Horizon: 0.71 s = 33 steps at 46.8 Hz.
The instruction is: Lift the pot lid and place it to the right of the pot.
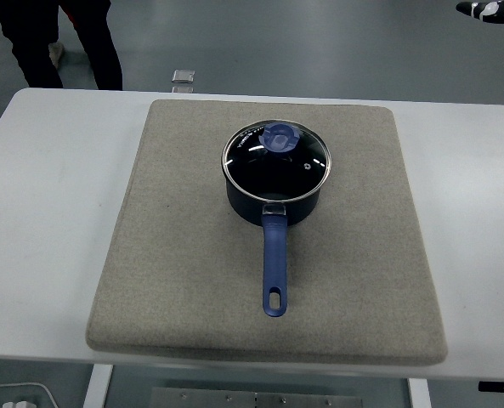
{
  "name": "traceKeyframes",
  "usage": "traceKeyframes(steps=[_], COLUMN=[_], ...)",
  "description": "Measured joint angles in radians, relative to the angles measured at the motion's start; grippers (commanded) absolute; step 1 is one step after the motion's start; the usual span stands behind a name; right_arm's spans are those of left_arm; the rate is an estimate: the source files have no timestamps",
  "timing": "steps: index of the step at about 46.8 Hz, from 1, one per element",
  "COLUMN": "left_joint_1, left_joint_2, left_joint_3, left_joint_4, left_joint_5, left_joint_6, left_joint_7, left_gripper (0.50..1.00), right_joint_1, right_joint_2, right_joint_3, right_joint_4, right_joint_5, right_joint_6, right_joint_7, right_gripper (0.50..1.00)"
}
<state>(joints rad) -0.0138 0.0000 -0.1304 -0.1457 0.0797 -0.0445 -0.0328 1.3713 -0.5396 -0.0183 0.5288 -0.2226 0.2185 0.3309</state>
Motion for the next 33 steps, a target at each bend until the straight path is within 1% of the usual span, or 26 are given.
traceKeyframes(steps=[4, 10, 18, 22, 25, 33], left_joint_1=[0.000, 0.000, 0.000, 0.000, 0.000, 0.000], left_joint_2=[0.000, 0.000, 0.000, 0.000, 0.000, 0.000], left_joint_3=[0.000, 0.000, 0.000, 0.000, 0.000, 0.000], left_joint_4=[0.000, 0.000, 0.000, 0.000, 0.000, 0.000], left_joint_5=[0.000, 0.000, 0.000, 0.000, 0.000, 0.000], left_joint_6=[0.000, 0.000, 0.000, 0.000, 0.000, 0.000], left_joint_7=[0.000, 0.000, 0.000, 0.000, 0.000, 0.000], left_gripper=[1.000, 1.000, 1.000, 1.000, 1.000, 1.000], right_joint_1=[0.023, 0.061, 0.109, 0.135, 0.151, 0.172], right_joint_2=[-0.016, -0.025, -0.029, -0.032, -0.032, -0.033], right_joint_3=[-0.004, -0.004, -0.005, -0.006, -0.006, -0.008], right_joint_4=[0.001, 0.005, 0.023, 0.042, 0.065, 0.166], right_joint_5=[-0.054, -0.194, -0.342, -0.396, -0.433, -0.537], right_joint_6=[0.062, 0.124, 0.255, 0.301, 0.314, 0.316], right_joint_7=[0.000, 0.002, 0.029, 0.035, 0.040, 0.041], right_gripper=[0.917, 0.917, 0.917, 0.917, 0.917, 0.917])
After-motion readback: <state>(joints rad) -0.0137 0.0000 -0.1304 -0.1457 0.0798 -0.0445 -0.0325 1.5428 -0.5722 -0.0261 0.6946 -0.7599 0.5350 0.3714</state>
